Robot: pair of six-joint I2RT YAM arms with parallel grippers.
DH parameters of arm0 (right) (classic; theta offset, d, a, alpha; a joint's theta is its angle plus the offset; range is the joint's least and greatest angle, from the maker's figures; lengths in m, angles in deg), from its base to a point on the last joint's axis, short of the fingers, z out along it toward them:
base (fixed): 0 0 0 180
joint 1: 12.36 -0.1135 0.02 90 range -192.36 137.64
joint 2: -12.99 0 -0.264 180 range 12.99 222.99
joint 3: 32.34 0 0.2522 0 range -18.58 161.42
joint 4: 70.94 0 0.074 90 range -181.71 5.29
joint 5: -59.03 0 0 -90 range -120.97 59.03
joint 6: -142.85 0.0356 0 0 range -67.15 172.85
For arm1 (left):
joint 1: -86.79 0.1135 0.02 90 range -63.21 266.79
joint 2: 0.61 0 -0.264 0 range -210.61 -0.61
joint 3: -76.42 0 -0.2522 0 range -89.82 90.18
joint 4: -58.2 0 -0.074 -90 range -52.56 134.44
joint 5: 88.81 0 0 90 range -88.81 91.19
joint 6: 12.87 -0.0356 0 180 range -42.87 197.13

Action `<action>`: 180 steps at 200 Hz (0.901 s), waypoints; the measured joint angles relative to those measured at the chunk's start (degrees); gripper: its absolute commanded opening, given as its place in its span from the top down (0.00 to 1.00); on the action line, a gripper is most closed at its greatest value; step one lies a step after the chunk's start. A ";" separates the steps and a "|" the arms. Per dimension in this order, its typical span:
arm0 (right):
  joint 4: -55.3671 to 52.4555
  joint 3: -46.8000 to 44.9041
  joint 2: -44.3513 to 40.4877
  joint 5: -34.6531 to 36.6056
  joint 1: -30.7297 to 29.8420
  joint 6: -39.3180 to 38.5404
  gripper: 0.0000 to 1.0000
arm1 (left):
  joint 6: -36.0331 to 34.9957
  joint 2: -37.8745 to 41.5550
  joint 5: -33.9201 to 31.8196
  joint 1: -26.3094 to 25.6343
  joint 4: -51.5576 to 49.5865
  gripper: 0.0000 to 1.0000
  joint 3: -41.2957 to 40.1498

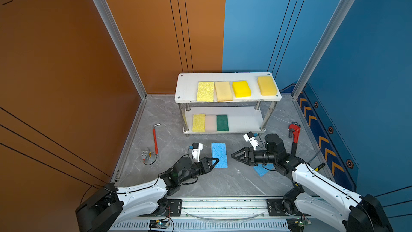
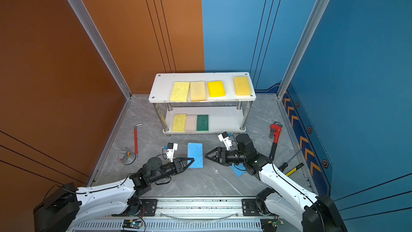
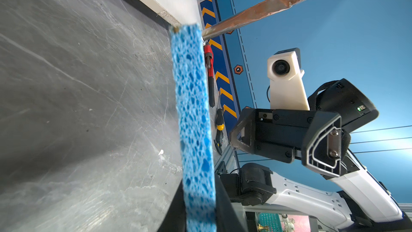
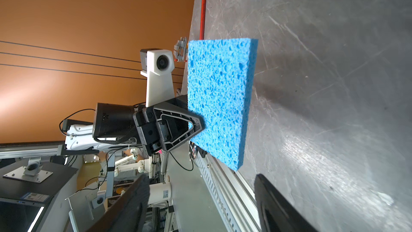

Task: Arrange cleaning sponges on a shelf
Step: Pick up the cleaning sponge from the bottom-center of the table, then place the cleaning sponge at the shelf.

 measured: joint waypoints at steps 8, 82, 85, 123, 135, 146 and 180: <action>0.70 0.11 0.46 0.00 -0.90 0.28 0.25 | 0.00 0.26 0.00 0.00 -0.20 0.82 0.00; 6.21 0.15 2.29 0.46 -3.72 2.34 0.28 | 0.57 5.60 -0.52 0.00 -1.14 0.85 0.66; 6.45 0.15 2.36 0.46 -3.72 2.40 0.29 | 0.68 5.73 -0.52 0.00 -1.11 0.85 0.74; 10.91 0.20 3.87 0.42 -4.37 4.31 0.37 | 1.31 6.03 -0.57 0.00 -1.16 0.86 2.38; 12.02 0.28 4.42 0.42 -4.92 5.01 0.40 | 1.33 6.03 -0.72 0.00 -1.16 0.85 2.71; 12.74 0.37 4.81 0.42 -5.46 5.20 0.43 | 1.31 6.03 -0.92 0.00 -1.18 0.85 2.93; 14.14 0.48 5.88 0.66 -6.36 5.86 0.54 | 1.31 6.01 -1.40 0.00 -1.09 0.85 3.34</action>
